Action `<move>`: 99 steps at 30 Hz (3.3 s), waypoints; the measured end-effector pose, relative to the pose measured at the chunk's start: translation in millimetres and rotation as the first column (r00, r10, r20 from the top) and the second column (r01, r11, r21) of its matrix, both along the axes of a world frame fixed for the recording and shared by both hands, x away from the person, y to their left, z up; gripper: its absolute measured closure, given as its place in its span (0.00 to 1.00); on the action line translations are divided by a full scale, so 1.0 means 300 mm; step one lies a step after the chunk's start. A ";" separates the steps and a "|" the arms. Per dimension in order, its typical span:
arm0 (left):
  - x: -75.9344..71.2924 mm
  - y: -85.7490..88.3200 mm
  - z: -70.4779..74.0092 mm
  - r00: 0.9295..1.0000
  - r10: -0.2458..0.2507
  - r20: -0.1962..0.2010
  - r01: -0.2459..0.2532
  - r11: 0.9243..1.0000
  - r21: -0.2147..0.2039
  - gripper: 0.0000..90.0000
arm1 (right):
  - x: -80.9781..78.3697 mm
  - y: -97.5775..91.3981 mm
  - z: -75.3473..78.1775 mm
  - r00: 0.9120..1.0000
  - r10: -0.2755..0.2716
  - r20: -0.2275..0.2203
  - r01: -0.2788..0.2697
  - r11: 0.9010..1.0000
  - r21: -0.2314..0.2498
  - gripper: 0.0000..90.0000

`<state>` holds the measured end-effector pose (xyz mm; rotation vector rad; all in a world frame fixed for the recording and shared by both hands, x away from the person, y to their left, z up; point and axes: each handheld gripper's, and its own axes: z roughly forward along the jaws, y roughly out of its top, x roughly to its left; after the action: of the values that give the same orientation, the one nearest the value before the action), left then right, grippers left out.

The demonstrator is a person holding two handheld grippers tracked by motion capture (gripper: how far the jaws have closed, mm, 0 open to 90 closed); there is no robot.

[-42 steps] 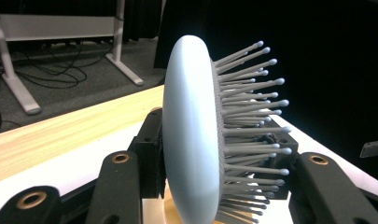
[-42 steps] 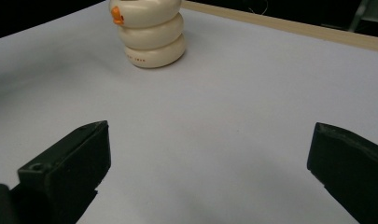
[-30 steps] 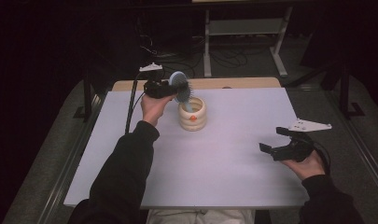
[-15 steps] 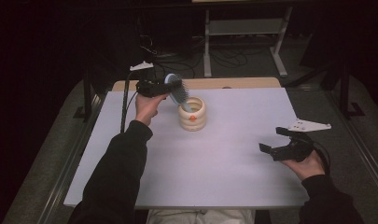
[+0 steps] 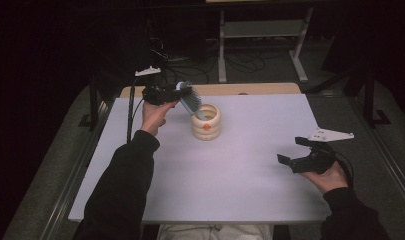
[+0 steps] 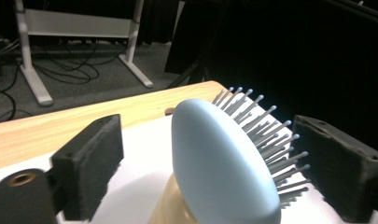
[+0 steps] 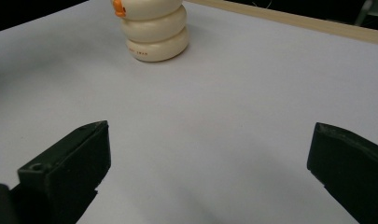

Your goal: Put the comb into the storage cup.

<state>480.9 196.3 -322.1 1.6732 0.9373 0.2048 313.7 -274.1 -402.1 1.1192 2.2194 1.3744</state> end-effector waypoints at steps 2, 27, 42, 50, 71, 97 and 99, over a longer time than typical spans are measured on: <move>-0.002 0.009 0.000 1.000 -0.002 -0.007 0.002 1.000 0.010 0.07 | 0.000 0.001 0.000 1.000 0.003 0.001 -0.003 1.000 0.002 0.00; -0.075 0.107 0.008 0.999 -0.032 0.005 0.032 0.997 0.076 0.00 | 0.005 0.018 -0.009 1.000 0.016 -0.007 -0.016 1.000 -0.017 0.00; -0.123 0.167 0.016 0.998 -0.045 0.044 0.040 0.994 0.097 0.00 | 0.003 0.018 -0.008 1.000 0.018 -0.005 -0.018 1.000 -0.017 0.00; -0.154 0.215 0.000 0.998 -0.036 0.053 0.031 0.995 0.093 0.00 | 0.002 0.018 -0.007 1.000 0.017 -0.001 -0.017 1.000 -0.017 0.00; -0.235 0.333 -0.059 0.998 -0.021 0.053 0.017 0.998 0.064 0.00 | 0.002 0.022 -0.008 1.000 0.020 -0.005 -0.020 1.000 -0.023 0.00; -0.339 0.439 -0.141 0.999 -0.001 0.051 -0.002 0.999 0.051 0.00 | 0.002 0.026 -0.010 1.000 0.021 -0.007 -0.022 0.999 -0.029 0.00; -0.349 0.443 -0.148 0.999 -0.003 0.050 0.000 0.999 0.046 0.00 | 0.002 0.026 -0.010 1.000 0.021 -0.007 -0.022 0.999 -0.029 0.00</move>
<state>376.2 329.1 -366.6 1.7034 0.9000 0.2678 314.3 -266.4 -405.0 1.0943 2.2551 1.3440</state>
